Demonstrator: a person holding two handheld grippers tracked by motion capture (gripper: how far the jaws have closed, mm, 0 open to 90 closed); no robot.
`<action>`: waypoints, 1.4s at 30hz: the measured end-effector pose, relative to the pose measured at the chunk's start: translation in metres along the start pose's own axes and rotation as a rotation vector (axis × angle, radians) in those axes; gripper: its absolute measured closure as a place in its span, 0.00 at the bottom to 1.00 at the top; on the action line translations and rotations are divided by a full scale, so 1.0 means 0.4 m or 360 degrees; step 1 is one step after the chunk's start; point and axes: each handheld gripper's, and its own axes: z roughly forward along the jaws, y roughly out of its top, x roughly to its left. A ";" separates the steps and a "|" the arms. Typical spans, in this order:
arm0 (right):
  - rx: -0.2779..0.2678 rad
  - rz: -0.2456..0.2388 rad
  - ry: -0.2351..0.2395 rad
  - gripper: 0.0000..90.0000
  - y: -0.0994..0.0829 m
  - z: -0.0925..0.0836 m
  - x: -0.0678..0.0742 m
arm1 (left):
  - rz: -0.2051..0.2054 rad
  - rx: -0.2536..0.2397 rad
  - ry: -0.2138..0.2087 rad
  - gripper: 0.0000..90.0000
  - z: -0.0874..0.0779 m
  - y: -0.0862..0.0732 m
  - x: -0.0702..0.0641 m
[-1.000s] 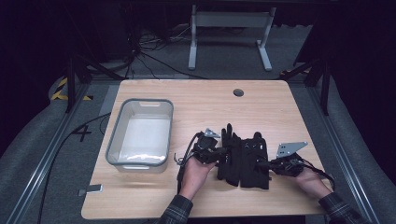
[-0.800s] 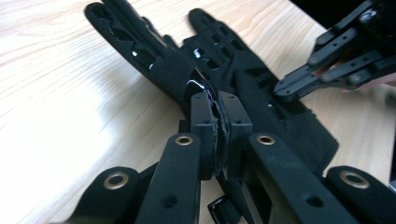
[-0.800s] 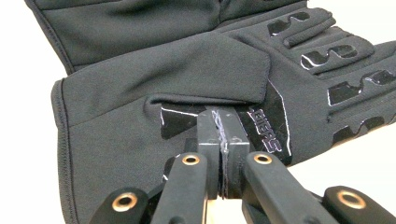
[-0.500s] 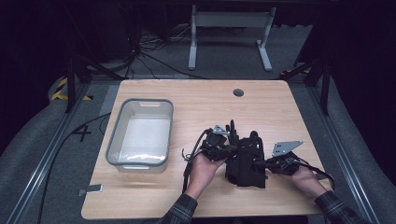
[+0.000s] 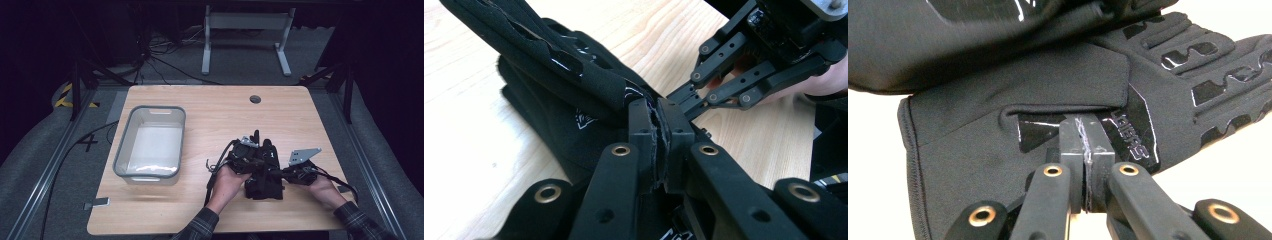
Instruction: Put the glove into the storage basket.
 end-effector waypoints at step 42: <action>-0.0063 -0.0017 -0.0068 1.00 0.006 -0.037 -0.014 | 0.0157 0.0140 0.0148 0.99 0.070 -0.032 0.011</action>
